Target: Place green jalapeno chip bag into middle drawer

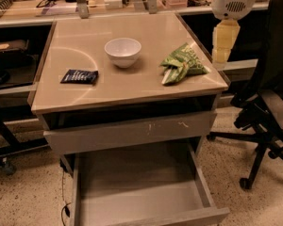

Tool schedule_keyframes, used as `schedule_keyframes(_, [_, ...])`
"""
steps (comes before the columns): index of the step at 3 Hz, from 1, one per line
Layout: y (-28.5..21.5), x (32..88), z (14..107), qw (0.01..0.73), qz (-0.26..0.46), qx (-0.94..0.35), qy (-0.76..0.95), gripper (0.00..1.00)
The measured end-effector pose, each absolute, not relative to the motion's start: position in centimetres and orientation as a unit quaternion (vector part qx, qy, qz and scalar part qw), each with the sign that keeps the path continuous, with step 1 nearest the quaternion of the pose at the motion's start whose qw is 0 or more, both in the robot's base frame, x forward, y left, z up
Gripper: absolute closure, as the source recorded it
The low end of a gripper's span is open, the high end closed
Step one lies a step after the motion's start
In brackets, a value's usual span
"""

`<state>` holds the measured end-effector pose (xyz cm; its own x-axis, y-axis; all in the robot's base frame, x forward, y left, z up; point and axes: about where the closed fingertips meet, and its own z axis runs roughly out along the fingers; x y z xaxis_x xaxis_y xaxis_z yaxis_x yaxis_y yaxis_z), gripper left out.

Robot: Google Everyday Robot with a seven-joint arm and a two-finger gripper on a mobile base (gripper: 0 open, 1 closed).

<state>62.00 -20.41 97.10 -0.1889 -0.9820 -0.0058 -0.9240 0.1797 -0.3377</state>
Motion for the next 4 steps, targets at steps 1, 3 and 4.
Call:
schedule_keyframes(1, [-20.5, 62.6, 96.9, 0.122, -0.130, -0.629, 0.756, 0.00])
schedule_keyframes(3, [-19.5, 67.6, 94.1, 0.137, -0.111, -0.640, 0.748, 0.00])
schedule_keyframes(4, [-19.4, 69.2, 92.0, 0.130, -0.096, -0.642, 0.749, 0.00])
